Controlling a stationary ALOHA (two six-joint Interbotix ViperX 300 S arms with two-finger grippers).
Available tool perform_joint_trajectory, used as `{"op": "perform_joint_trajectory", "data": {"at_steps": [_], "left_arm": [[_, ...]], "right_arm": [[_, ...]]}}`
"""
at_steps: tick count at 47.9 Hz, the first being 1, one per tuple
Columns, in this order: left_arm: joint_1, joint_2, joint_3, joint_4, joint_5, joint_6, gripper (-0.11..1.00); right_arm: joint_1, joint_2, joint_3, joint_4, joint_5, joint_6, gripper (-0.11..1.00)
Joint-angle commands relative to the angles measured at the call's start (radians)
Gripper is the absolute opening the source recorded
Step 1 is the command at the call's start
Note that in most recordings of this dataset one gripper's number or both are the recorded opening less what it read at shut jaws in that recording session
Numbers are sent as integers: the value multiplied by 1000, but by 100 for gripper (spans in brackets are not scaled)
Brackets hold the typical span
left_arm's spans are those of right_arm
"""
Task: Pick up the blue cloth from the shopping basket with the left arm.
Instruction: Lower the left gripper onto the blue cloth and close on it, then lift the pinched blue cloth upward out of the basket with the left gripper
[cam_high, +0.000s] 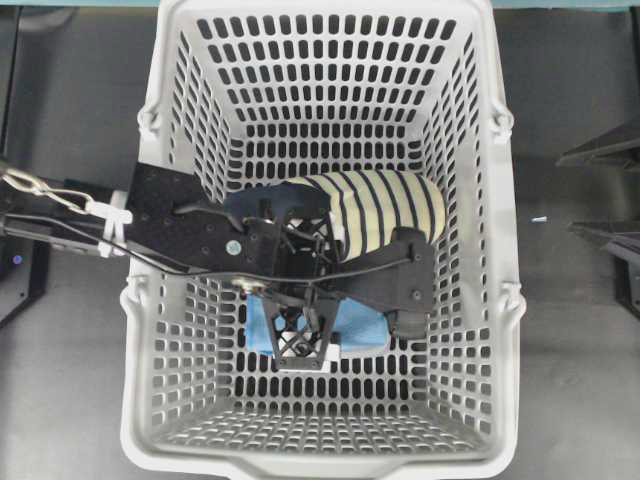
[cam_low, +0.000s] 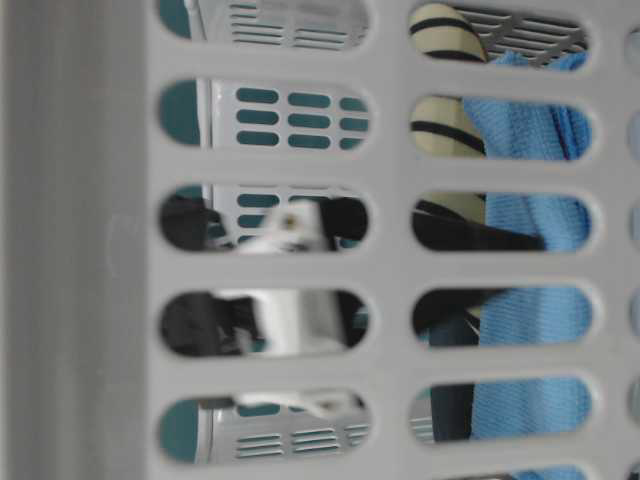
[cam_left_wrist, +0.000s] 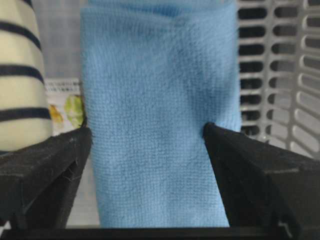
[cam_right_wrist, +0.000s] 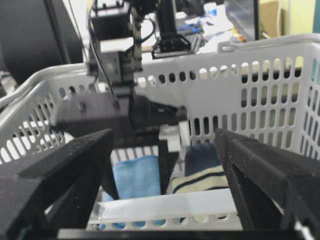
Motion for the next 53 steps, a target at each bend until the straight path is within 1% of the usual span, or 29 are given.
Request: {"op": "perform_joint_trajectory", "data": {"at_steps": [1, 9, 13, 18, 21, 22, 26, 27, 33, 39, 43, 48, 53], "left_arm": [[2, -8, 28, 3, -26, -2, 87], [0, -12, 74, 3, -94, -2, 85], [0, -12, 78, 3, -97, 5, 79], [0, -12, 72, 3, -95, 8, 60], [-2, -15, 66, 3, -95, 11, 46], [-3, -20, 61, 3, -94, 14, 39], [-5, -35, 49, 3, -91, 17, 18], [-5, -40, 43, 3, -91, 17, 16], [-8, -72, -9, 3, -44, 17, 16], [-8, -100, -95, 3, 52, 17, 16], [-8, -114, -186, 3, 153, 5, 16], [-11, -115, -293, 3, 276, 5, 16], [-11, -109, -420, 3, 400, 6, 16]], "right_arm": [[2, 5, -18, 5, -6, 2, 79], [3, 2, -17, 5, -5, 2, 79], [2, -2, -17, 5, -3, 0, 79], [2, -5, -12, 5, 3, 2, 79], [2, -5, -12, 5, 8, 2, 79], [2, -6, -12, 5, 9, 2, 79], [2, -6, -12, 5, 11, 2, 79], [3, -6, -12, 5, 9, 2, 79], [2, -9, -9, 5, 11, 2, 79], [2, -14, -9, 5, 15, 2, 79], [2, -17, -9, 5, 17, 2, 79], [2, -23, -9, 5, 17, 2, 79], [2, -25, -9, 5, 17, 3, 79]]}}
